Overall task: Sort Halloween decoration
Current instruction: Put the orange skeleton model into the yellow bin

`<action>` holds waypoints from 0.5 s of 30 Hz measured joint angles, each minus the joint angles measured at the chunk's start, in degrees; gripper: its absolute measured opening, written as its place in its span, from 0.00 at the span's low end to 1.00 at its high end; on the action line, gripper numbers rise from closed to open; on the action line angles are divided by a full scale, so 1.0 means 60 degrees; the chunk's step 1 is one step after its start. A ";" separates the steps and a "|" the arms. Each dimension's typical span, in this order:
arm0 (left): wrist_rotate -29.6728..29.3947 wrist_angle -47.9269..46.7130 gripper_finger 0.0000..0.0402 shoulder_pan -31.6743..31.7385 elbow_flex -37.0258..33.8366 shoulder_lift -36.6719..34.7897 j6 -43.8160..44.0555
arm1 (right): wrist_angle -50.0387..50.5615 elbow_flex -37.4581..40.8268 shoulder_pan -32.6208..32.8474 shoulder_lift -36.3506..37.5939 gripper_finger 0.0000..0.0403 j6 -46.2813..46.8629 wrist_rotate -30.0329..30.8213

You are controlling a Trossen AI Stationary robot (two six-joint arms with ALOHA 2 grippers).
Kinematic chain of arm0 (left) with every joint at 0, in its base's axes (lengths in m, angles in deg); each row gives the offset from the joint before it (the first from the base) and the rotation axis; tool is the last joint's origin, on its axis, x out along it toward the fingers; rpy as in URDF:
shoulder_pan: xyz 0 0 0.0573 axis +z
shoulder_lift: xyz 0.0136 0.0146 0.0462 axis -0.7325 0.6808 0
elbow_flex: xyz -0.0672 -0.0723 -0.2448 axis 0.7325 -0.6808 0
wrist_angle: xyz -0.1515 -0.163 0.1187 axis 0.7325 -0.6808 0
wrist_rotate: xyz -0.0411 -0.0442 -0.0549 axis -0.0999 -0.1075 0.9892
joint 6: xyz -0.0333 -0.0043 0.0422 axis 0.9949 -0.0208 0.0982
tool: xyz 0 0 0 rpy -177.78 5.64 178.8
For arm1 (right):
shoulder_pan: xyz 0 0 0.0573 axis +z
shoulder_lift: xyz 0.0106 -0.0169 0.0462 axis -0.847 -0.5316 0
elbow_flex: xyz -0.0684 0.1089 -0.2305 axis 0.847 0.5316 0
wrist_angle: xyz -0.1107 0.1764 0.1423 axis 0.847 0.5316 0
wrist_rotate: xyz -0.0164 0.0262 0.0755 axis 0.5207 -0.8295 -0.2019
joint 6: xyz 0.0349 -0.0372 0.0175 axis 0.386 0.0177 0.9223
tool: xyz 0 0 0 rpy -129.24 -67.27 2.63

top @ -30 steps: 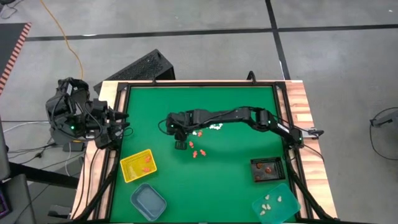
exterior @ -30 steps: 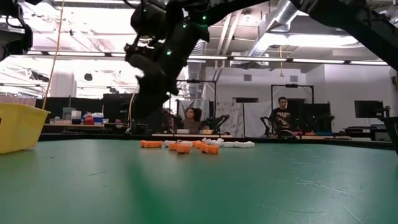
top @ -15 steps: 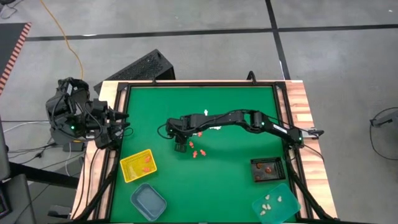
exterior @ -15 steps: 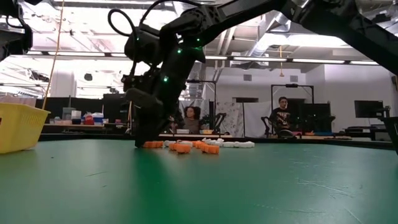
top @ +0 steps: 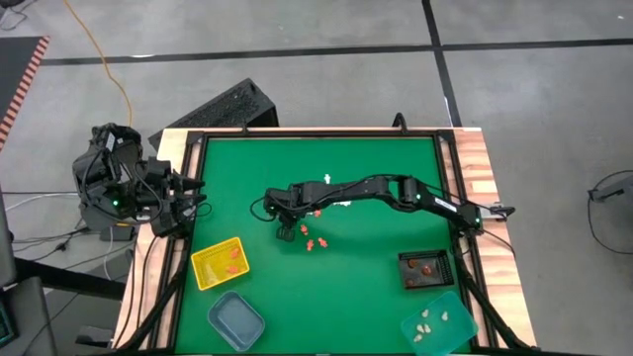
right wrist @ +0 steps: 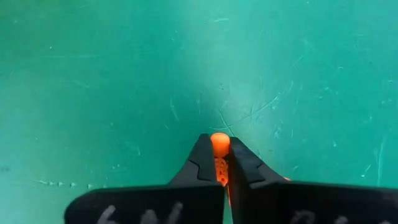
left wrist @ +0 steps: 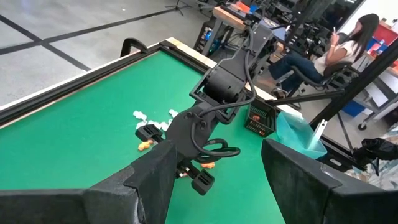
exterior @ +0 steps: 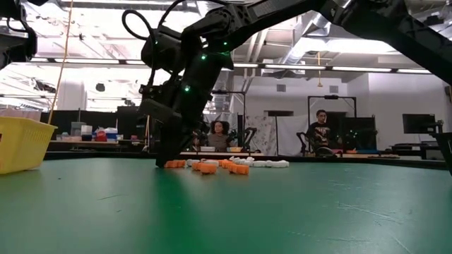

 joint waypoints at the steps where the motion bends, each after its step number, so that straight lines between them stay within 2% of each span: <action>1: 0.0003 0.0000 0.56 0.0003 0.0000 0.0000 0.0000 | 0.0028 -0.0029 0.0000 0.0027 0.03 0.0054 -0.0004; 12: 0.0000 -0.0004 0.56 0.0000 0.0000 0.0000 -0.0007 | -0.0113 -0.1990 0.0053 0.0001 0.01 -0.0018 -0.0109; 15: 0.0000 -0.0004 0.56 0.0000 0.0000 0.0000 -0.0011 | -0.0472 -0.2325 0.0176 -0.0002 0.01 -0.0669 -0.0173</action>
